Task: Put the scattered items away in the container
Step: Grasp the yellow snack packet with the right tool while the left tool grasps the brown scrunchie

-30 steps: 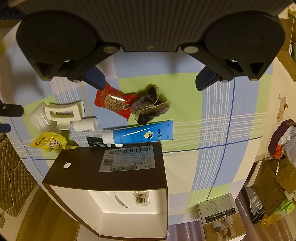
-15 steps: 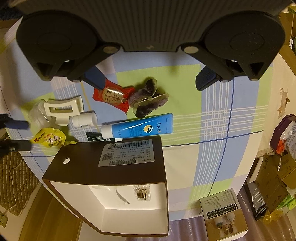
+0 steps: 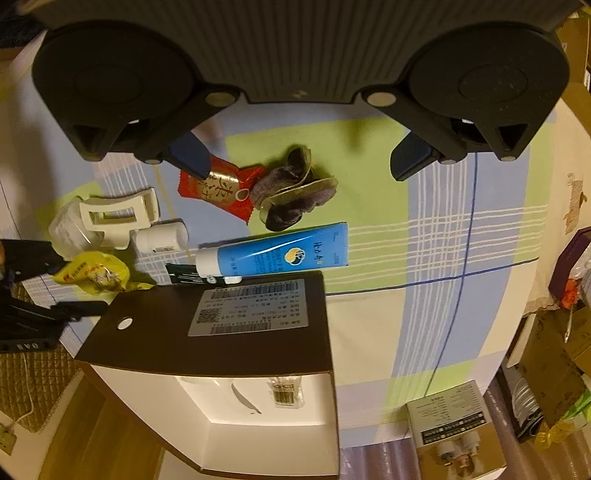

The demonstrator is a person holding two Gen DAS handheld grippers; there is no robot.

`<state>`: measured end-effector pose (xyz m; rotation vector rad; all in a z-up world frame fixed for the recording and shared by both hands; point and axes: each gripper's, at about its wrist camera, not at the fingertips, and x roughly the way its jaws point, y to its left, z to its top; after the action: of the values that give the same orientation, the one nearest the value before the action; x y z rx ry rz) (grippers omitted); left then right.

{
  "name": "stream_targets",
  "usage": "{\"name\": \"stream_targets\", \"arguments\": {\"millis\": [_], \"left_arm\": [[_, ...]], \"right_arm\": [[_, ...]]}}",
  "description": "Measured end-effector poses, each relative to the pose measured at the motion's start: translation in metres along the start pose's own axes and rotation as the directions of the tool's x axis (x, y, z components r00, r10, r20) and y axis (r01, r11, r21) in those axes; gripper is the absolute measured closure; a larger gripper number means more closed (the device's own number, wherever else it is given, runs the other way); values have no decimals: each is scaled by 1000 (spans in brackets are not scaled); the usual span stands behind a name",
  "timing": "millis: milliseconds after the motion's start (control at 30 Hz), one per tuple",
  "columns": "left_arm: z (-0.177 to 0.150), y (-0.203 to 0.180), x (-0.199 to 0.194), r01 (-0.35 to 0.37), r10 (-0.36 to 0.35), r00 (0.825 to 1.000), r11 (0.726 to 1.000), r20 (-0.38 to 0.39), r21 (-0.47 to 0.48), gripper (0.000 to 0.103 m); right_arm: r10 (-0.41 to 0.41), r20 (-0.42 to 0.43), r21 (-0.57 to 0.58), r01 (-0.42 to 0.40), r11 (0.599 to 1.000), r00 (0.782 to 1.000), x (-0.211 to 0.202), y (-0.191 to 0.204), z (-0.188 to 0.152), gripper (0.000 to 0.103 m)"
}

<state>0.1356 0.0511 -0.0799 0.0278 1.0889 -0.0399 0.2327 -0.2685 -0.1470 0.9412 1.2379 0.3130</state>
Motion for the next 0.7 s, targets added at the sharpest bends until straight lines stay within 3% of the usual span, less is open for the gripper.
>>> {"name": "stream_targets", "arguments": {"millis": [33, 167, 400, 567, 700], "left_arm": [[0, 0, 1, 7, -7, 1000, 1000, 1, 7, 1], [-2, -1, 7, 28, -28, 1000, 999, 1, 25, 1], [4, 10, 13, 66, -66, 998, 997, 15, -27, 9], [9, 6, 10, 83, -88, 995, 991, 48, 101, 9], [8, -7, 13, 65, -83, 995, 959, 52, 277, 14]], "right_arm": [[3, -13, -1, -3, 1000, 1000, 2, -2, -1, 84], [19, -19, -24, -19, 1000, 1000, -1, -8, -10, 85], [77, -16, -4, -77, 997, 997, -22, -17, -15, 93], [114, -13, 24, -114, 993, 993, -36, -26, -23, 93], [129, -8, 41, -129, 991, 992, -36, -21, -22, 93]]}}
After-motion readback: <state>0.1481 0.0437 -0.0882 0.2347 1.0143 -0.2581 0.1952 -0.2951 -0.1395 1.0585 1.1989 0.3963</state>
